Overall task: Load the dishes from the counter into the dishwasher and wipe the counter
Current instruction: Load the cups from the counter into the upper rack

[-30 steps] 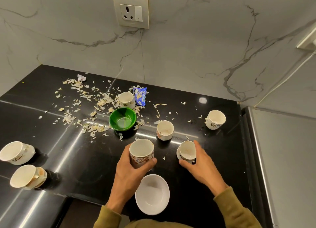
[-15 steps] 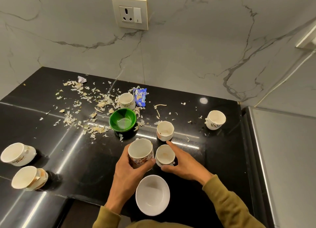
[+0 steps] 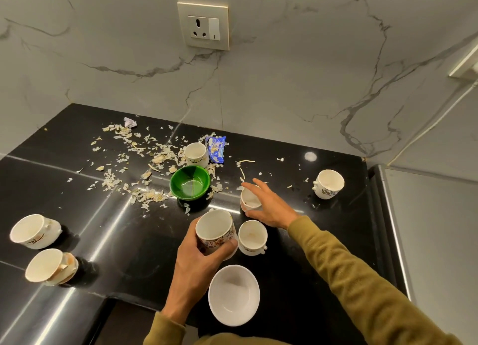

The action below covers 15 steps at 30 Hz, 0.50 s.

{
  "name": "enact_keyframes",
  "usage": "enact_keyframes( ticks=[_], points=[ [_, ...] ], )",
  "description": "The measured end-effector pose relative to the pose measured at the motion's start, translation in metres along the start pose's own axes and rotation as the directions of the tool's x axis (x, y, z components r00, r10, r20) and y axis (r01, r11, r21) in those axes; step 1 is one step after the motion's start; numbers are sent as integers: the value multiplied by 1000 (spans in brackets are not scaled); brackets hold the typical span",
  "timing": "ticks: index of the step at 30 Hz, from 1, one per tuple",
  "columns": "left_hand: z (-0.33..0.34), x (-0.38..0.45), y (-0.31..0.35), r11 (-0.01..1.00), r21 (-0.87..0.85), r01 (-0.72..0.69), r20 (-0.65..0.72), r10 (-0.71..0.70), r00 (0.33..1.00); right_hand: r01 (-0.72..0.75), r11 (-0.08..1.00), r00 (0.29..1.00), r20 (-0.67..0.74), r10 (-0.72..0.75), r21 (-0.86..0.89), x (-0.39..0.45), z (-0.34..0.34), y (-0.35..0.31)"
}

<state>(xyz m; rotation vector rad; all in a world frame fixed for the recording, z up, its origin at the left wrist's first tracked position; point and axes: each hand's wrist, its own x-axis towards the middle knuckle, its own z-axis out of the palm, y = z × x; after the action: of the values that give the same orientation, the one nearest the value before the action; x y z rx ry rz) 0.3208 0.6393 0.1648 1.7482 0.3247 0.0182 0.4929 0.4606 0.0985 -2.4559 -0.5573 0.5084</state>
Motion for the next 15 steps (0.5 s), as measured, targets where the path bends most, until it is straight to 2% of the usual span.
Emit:
enact_keyframes(
  ticks=[7,15],
  points=[
    [-4,-5,-2,1000,-12,-13,-15,13,1000,-66,986,968,-229,100,153,-14,16,9],
    [2,-11,-1,1000,1,-29,11,29,1000,-218,950,856,-424,297,225,-86,25,38]
  ],
)
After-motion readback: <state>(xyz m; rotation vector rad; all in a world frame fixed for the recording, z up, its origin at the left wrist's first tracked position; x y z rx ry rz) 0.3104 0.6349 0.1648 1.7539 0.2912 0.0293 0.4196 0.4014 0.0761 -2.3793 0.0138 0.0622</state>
